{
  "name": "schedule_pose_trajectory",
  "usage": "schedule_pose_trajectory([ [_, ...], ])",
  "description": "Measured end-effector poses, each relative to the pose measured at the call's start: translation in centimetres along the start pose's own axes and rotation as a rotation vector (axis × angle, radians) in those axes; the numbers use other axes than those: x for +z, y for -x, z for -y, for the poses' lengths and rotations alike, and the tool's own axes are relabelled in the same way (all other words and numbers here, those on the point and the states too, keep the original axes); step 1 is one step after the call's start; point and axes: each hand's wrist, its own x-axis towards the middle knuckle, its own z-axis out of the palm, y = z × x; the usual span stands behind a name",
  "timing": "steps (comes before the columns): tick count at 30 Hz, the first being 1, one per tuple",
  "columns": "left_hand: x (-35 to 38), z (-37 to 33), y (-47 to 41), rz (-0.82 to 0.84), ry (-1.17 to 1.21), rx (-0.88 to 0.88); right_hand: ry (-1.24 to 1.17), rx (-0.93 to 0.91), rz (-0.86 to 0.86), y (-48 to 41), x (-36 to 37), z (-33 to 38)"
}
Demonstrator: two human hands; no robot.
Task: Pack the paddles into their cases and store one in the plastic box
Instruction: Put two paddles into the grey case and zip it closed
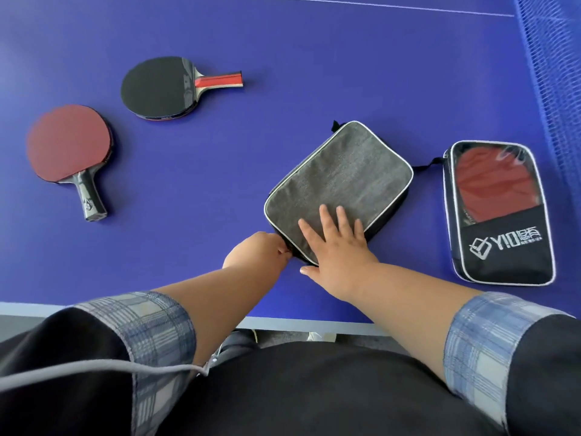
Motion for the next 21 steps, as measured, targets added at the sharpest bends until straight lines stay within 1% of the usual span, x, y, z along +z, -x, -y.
schedule_pose_trajectory([
  [2, -0.3, 0.7, 0.0, -0.033, -0.011, 0.024, 0.020, -0.004, 0.004, -0.2, 0.3, 0.0],
  [7, -2.9, 2.9, -1.7, -0.150, -0.054, -0.026, 0.010, -0.010, 0.008, -0.1, 0.4, 0.0],
  [10, -5.3, 3.4, -3.2, -0.186, -0.080, -0.015, 0.014, -0.009, 0.022, 0.0, 0.2, 0.0],
  [13, -7.3, 3.2, -4.9, -0.180, -0.200, 0.025, 0.012, -0.003, 0.032, 0.1, 0.1, 0.0],
  [17, -9.0, 2.6, -6.9, -0.150, -0.299, 0.116, 0.019, 0.007, 0.042, 0.1, 0.1, 0.1],
  [19, -9.3, 2.4, -7.5, -0.116, -0.313, 0.135, 0.012, 0.015, 0.055, 0.1, 0.2, 0.1],
  [21, -9.3, 2.5, -7.9, -0.089, -0.269, 0.154, 0.002, 0.016, 0.061, -0.1, 0.1, 0.1],
])
